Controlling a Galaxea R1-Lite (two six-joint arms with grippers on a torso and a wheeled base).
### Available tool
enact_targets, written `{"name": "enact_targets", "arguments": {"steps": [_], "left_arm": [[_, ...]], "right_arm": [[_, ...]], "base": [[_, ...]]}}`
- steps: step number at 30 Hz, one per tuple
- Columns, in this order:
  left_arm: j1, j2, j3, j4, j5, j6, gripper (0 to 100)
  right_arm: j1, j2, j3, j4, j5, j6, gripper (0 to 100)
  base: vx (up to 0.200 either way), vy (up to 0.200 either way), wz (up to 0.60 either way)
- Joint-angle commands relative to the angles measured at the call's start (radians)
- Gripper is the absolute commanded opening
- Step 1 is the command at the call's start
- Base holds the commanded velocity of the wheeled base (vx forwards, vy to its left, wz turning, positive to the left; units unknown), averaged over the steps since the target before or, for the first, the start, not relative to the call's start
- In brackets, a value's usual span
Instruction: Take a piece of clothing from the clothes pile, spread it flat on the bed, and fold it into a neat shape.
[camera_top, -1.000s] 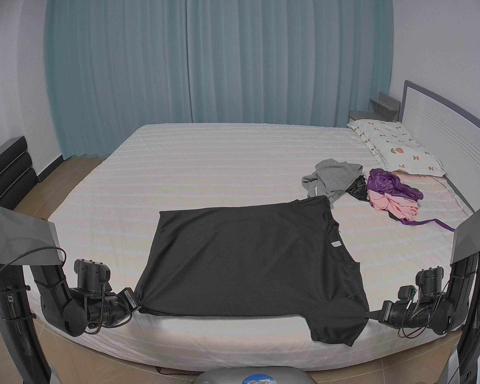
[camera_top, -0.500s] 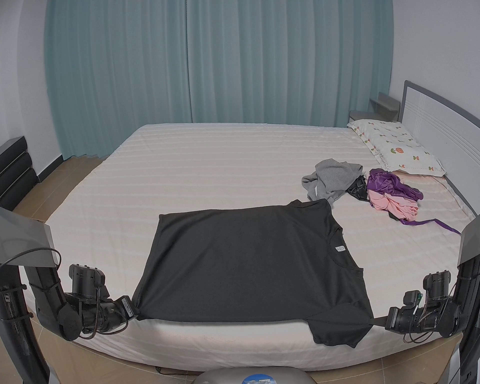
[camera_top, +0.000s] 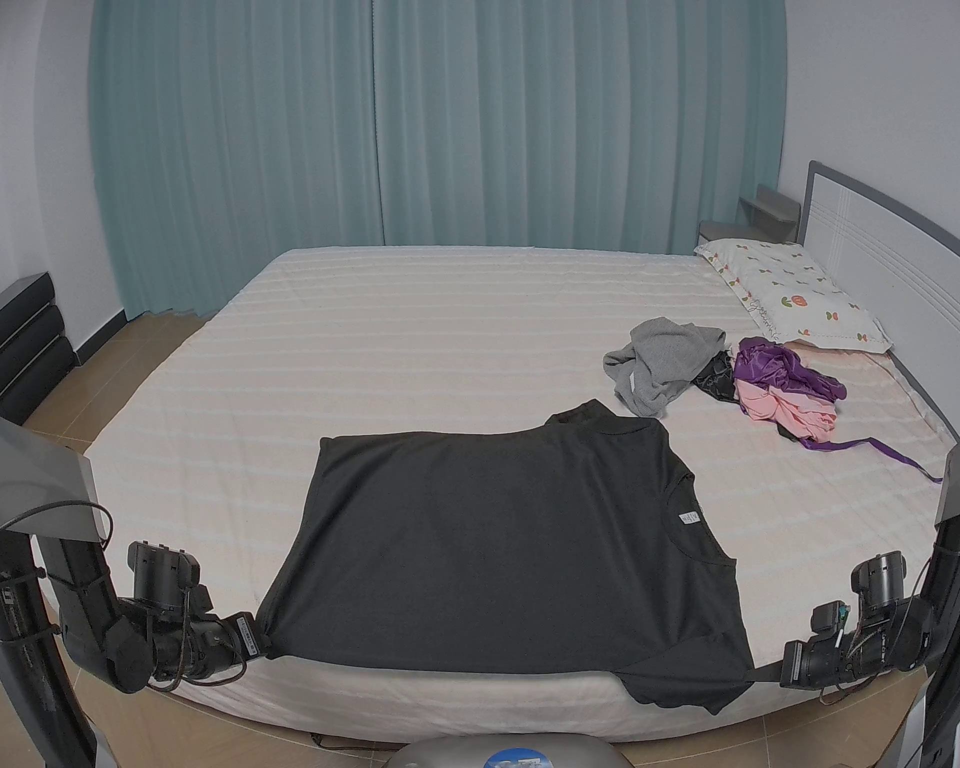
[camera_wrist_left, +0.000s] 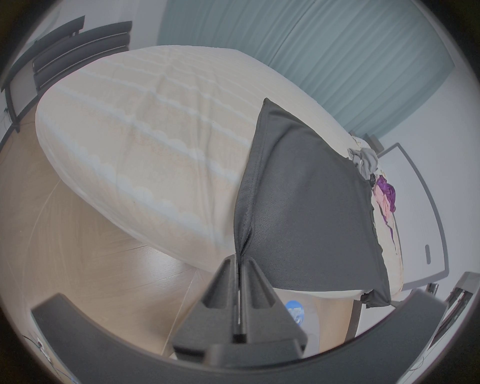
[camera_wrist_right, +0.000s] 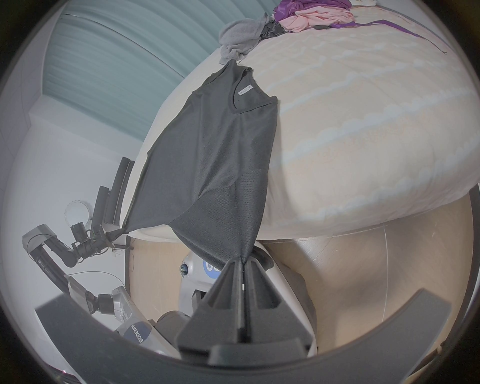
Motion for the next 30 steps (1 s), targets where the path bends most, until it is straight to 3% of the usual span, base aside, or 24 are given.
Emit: {"name": "enact_targets", "arguments": {"steps": [1, 16, 30], "left_arm": [[0.000, -0.024, 0.039, 0.001, 0.000, 0.027, 0], [-0.006, -0.052, 0.125, 0.012, 0.001, 0.148, 0], [-0.008, -0.066, 0.160, 0.086, 0.006, 0.245, 0]], "right_arm": [[-0.016, -0.082, 0.017, 0.053, 0.001, -0.022, 0], [-0.085, -0.142, 0.017, 0.253, -0.002, -0.165, 0], [-0.084, -0.242, 0.017, 0.382, -0.008, -0.195, 0]], "base": [[0.000, 0.000, 0.00], [0.000, 0.000, 0.00], [0.000, 0.000, 0.00]]}}
